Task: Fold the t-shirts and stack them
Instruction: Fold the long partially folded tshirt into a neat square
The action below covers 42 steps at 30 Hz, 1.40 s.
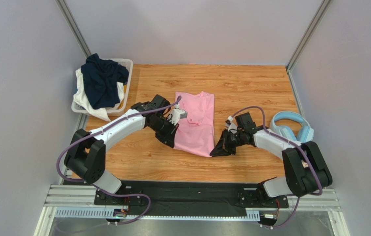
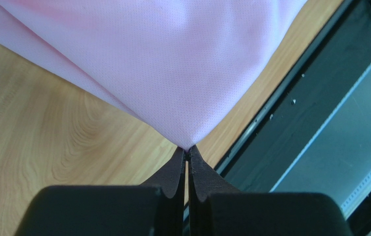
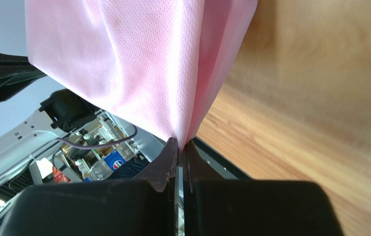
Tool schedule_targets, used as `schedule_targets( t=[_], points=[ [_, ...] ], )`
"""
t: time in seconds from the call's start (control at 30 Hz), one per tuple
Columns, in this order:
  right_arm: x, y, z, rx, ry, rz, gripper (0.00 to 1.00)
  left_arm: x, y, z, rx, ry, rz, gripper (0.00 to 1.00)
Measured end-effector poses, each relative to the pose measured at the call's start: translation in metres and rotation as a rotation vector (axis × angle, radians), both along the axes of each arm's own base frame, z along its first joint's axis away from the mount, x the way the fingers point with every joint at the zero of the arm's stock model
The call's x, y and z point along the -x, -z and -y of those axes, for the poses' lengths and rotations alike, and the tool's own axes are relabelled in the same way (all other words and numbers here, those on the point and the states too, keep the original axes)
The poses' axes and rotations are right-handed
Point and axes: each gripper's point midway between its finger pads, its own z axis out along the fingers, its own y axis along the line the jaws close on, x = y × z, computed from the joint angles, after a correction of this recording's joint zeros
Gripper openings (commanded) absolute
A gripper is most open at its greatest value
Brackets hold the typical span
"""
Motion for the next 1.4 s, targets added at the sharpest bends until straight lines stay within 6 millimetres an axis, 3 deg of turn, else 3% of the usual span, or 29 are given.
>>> schedule_targets(
  t=[0.17,0.33,0.57,0.73,0.83,1.03,1.4],
  points=[
    [0.031,-0.013,0.004,0.001,-0.008,0.018,0.01,0.027,-0.013,-0.009,0.026,0.069,-0.038,0.01],
    [0.049,-0.040,0.006,-0.033,0.008,0.082,0.03,0.053,-0.020,-0.016,0.057,0.124,-0.090,0.02],
    [0.058,-0.064,0.010,-0.059,0.046,0.123,0.03,0.069,-0.028,-0.018,0.090,0.155,-0.125,0.02],
    [0.047,-0.071,0.006,-0.047,0.060,0.109,0.01,0.067,-0.030,-0.018,0.088,0.153,-0.114,0.02],
    [0.029,-0.079,0.001,-0.033,0.067,0.110,0.00,0.059,-0.035,-0.016,0.081,0.149,-0.087,0.01],
    [-0.002,-0.095,-0.008,-0.022,0.072,0.146,0.00,0.016,-0.044,-0.005,0.080,0.110,-0.017,0.00],
    [-0.052,-0.104,-0.013,-0.016,0.096,0.190,0.00,-0.072,-0.023,-0.010,0.012,-0.026,0.024,0.00]
  ],
)
